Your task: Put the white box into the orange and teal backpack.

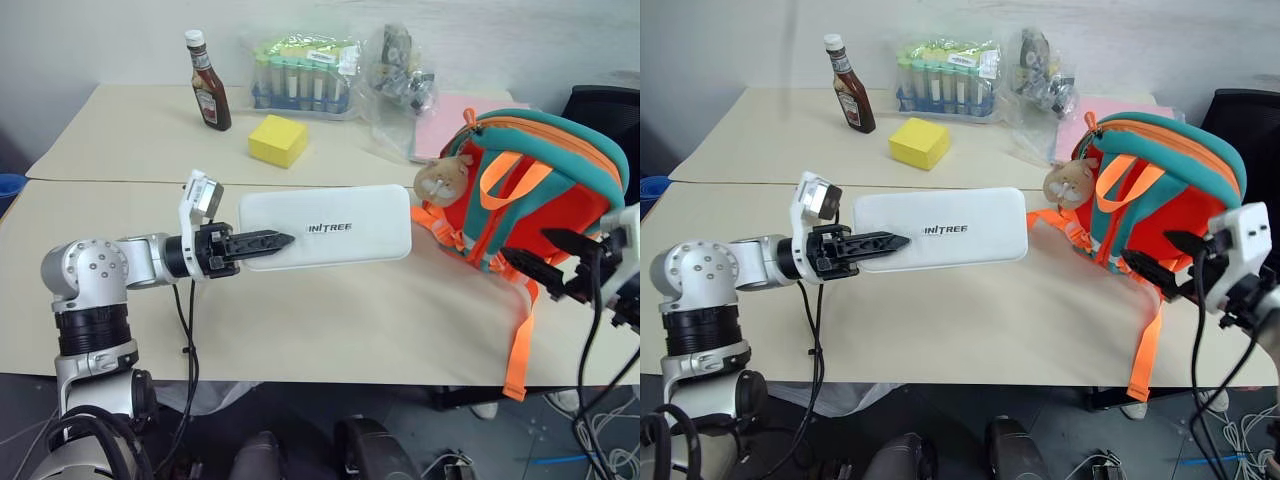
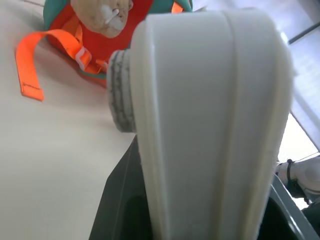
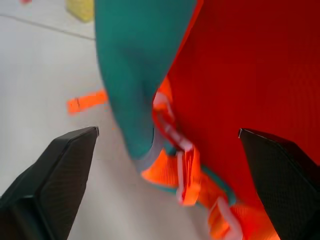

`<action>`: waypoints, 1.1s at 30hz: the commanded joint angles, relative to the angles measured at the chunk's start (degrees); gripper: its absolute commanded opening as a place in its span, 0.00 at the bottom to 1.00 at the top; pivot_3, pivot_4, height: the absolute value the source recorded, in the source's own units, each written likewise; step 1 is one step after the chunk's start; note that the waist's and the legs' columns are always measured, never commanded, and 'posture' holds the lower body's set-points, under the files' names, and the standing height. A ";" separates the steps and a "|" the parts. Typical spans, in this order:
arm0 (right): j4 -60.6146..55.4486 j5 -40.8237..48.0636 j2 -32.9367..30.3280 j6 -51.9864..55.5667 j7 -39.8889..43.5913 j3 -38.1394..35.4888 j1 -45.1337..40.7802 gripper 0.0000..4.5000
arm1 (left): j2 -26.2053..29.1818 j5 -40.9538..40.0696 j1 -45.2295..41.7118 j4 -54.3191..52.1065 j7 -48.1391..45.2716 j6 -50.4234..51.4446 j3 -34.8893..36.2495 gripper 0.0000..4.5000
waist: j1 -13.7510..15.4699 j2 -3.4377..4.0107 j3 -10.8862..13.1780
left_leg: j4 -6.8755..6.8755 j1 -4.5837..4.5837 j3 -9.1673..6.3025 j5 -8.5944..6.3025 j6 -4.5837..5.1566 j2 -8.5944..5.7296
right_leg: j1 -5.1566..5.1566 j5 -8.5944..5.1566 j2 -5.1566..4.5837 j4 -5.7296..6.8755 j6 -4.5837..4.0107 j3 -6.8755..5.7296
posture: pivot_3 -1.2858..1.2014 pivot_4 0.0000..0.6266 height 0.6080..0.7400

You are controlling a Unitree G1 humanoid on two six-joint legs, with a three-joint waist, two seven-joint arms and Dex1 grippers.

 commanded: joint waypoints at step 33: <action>-6.96 24.06 -12.19 9.13 25.23 7.65 -11.59 0.01 | 3.37 0.98 -4.69 -0.17 1.16 -34.93 -0.55 0.29 | 0.40 0.09 0.12 | 0.03 -0.27 0.11 0.01 -0.01 -0.01 | -0.35 0.00 -0.07 0.12 0.00 0.03 | 0.52 0.24 1.00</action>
